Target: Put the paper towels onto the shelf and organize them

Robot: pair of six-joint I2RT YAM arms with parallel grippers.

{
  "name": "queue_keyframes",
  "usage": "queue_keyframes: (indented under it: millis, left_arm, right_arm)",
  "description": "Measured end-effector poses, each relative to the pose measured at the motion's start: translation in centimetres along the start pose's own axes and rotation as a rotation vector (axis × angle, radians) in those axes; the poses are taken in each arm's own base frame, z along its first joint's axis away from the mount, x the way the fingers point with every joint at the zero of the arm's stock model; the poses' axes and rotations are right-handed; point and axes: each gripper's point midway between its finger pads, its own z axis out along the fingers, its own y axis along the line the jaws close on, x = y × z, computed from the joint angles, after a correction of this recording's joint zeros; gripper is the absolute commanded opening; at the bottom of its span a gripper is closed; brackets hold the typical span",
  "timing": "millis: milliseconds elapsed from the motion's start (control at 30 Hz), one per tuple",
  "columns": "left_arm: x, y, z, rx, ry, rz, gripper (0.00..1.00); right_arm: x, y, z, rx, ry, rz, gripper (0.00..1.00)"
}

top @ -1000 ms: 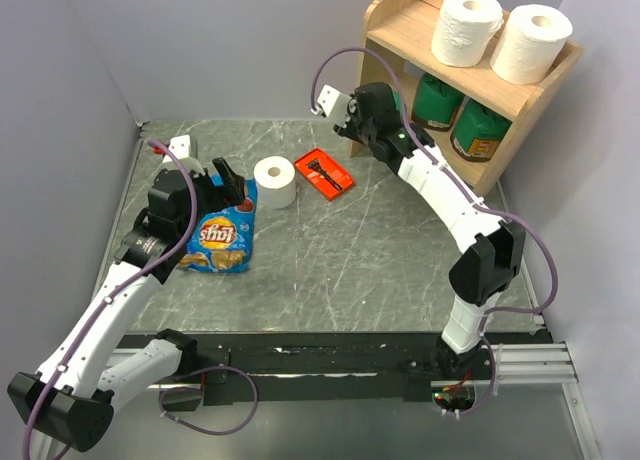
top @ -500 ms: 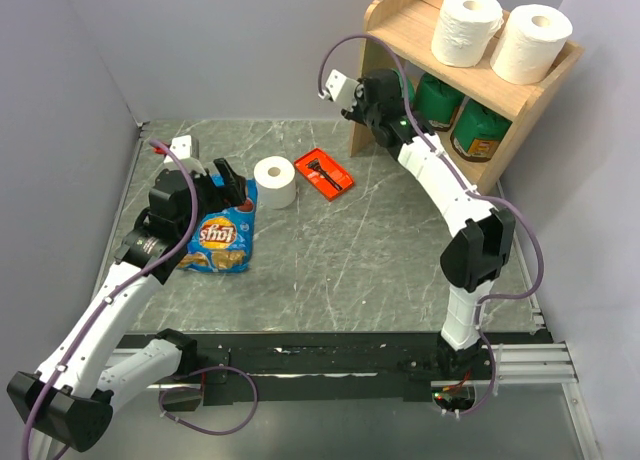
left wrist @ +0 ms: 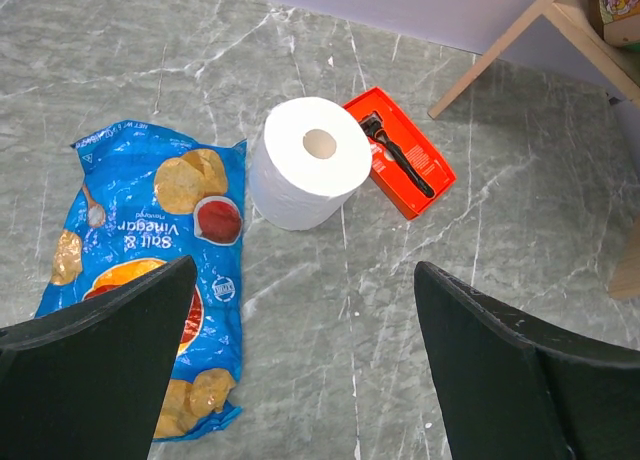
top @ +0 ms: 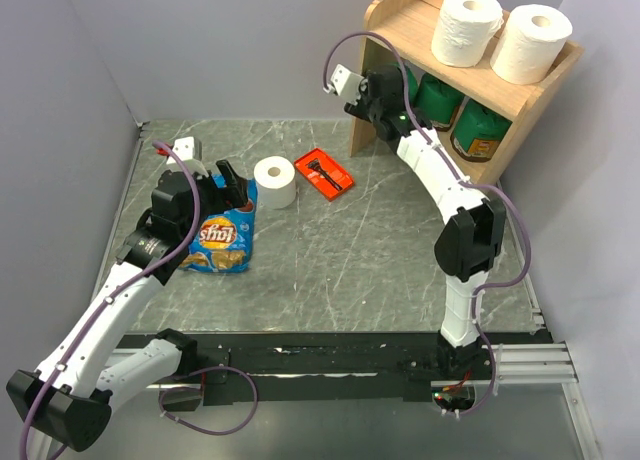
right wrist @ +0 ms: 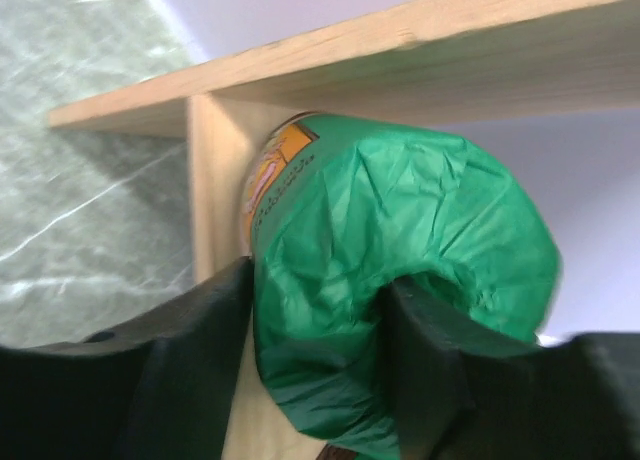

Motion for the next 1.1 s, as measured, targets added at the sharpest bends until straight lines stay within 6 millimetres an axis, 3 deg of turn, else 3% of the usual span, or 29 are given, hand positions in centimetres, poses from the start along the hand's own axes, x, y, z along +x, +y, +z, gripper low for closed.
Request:
queue_keyframes:
  millis: [300, 567, 700, 800, 967, 1067, 1100]
  left_arm:
    - [0.1, 0.0, 0.0, 0.001, 0.001, 0.001, 0.96]
    - [0.1, 0.0, 0.0, 0.001, -0.001, 0.000, 0.96]
    - [0.0, 0.2, 0.1, -0.013, -0.007, -0.004, 0.97]
    - [0.2, 0.6, 0.7, -0.043, -0.003, -0.019, 0.98]
    - [2.6, 1.6, 3.2, -0.122, 0.086, -0.050, 0.98]
    - [3.6, 2.3, 5.5, -0.167, 0.172, -0.077, 0.95]
    - [3.5, 2.7, 6.5, -0.183, 0.193, -0.092, 0.94]
  right_arm:
    - [-1.3, -3.4, -0.5, 0.115, -0.035, 0.002, 0.80]
    - [-1.3, -3.9, -1.0, 0.136, -0.023, 0.004, 0.81]
    - [-2.0, -3.7, -2.4, 0.123, -0.037, 0.058, 0.81]
    - [-2.8, -3.2, -4.7, 0.111, -0.065, 0.132, 0.80]
    - [-4.1, 0.1, -12.2, 0.045, -0.156, 0.291, 0.81]
    - [-4.5, 3.3, -17.0, -0.019, -0.226, 0.387, 0.87]
    - [-4.5, 4.5, -18.3, -0.043, -0.244, 0.415, 0.98]
